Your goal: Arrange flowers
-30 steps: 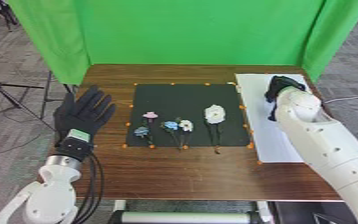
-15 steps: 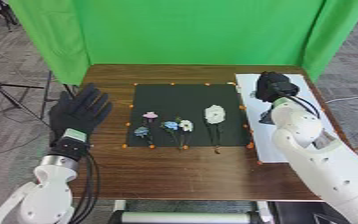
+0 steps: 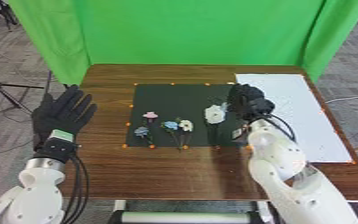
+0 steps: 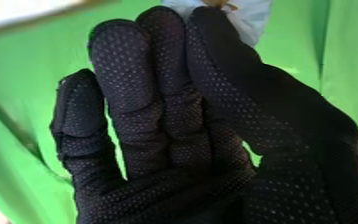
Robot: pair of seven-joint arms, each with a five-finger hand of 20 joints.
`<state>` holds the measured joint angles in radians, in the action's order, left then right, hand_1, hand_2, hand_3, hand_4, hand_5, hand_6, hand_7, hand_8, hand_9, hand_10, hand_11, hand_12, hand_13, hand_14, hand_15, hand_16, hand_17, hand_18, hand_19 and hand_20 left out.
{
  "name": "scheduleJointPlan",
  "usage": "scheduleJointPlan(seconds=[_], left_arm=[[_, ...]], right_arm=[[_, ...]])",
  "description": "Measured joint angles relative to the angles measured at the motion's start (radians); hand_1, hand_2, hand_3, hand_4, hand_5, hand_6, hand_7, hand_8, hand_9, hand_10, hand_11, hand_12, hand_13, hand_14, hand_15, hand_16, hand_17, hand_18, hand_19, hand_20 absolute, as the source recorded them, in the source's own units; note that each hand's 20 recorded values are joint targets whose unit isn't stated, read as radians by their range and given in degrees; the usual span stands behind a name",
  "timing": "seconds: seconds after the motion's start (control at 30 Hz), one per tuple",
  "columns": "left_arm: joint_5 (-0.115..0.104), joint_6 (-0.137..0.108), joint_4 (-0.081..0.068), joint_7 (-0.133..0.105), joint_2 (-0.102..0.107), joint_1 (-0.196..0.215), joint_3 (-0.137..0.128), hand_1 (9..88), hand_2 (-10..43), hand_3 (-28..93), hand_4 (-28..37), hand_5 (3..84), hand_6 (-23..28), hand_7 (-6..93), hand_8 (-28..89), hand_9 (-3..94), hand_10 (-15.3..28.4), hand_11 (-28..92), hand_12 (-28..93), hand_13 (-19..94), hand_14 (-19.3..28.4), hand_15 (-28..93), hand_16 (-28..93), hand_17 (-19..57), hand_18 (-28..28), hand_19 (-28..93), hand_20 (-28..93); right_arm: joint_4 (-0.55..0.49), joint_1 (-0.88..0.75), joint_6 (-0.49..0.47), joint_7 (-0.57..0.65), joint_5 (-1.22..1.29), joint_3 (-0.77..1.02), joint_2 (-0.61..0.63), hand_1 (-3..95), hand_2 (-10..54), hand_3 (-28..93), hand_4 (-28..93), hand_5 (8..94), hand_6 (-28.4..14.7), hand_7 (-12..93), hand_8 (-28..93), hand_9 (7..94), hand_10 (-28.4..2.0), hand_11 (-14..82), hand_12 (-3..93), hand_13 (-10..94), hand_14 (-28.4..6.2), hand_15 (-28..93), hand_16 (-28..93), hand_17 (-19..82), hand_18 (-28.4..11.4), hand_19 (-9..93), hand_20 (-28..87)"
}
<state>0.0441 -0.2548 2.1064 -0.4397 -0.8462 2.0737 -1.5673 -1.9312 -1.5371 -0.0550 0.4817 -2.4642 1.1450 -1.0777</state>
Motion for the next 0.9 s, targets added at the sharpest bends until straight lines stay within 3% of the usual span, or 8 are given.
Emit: scheduleJointPlan(seconds=[0.27, 0.43, 0.6, 0.8, 0.9], left_arm=[[0.003, 0.006, 0.002, 0.013, -0.016, 0.004, -0.003, 29.2, 12.4, 73, -28.3, 45.2, 8.1, 19.7, -10, 37.5, 14.5, 26, 11, 27, 15.7, 46, -9, -4.5, 15.8, 42, 12], [0.003, 0.005, 0.009, 0.014, -0.018, 0.017, -0.011, 29.2, 12.4, 73, -28.3, 45.5, 8.3, 20.3, -10, 35.7, 14.5, 26, 11, 25, 15.5, 46, -8, -4.5, 15.9, 42, 12], [-0.010, -0.047, 0.026, 0.011, -0.019, 0.021, -0.012, 29.2, 12.5, 73, -28.3, 45.5, 8.4, 21.0, -10, 35.3, 14.5, 27, 11, 25, 15.4, 47, -9, -4.6, 15.8, 42, 12], [-0.021, -0.051, 0.026, 0.010, -0.023, 0.021, -0.013, 29.1, 12.7, 73, -28.3, 45.6, 8.4, 21.6, -10, 35.7, 14.6, 28, 11, 26, 15.7, 48, -9, -4.6, 15.9, 42, 12], [-0.024, -0.049, 0.025, 0.009, -0.023, 0.021, -0.013, 29.0, 12.4, 73, -28.3, 43.4, 8.2, 21.1, -10, 34.2, 14.4, 27, 11, 25, 15.2, 46, -9, -4.6, 15.9, 42, 11]], right_arm=[[-0.017, -0.071, -0.007, 0.044, -0.017, 0.000, 0.000, 58.3, -9.5, 77, -27, 72.6, -1.6, 32, 3, 84.1, -9.9, 20.1, 49.2, 72, -7.5, 45, 42, 38, -21.3, 80, 36], [-0.021, -0.090, -0.007, 0.049, -0.039, 0.013, 0.004, 55.9, -9.5, 76, -28, 68.3, -2.5, 30, -1, 79.6, -10.3, 14.6, 43.7, 67, -7.1, 44, 40, 35, -20.6, 78, 34], [-0.021, -0.108, -0.007, 0.017, -0.064, 0.020, 0.008, 54.7, -9.5, 76, -28, 66.5, -2.9, 28, -2, 77.2, -10.7, 10.3, 38.9, 65, -7.4, 44, 39, 34, -20.5, 78, 33], [-0.021, -0.115, -0.033, 0.021, -0.064, 0.019, 0.008, 53.5, -9.5, 77, -28, 65.5, -2.8, 26, -3, 73.1, -11.8, 13.8, 31.1, 64, -7.8, 44, 37, 33, -20.6, 78, 32], [-0.022, -0.115, -0.065, 0.029, -0.062, 0.019, 0.008, 51.6, -9.5, 77, -28, 65.4, -2.8, 24, -4, 69.7, -13.6, 18.0, 22.2, 63, -8.8, 43, 34, 33, -20.5, 77, 31]])
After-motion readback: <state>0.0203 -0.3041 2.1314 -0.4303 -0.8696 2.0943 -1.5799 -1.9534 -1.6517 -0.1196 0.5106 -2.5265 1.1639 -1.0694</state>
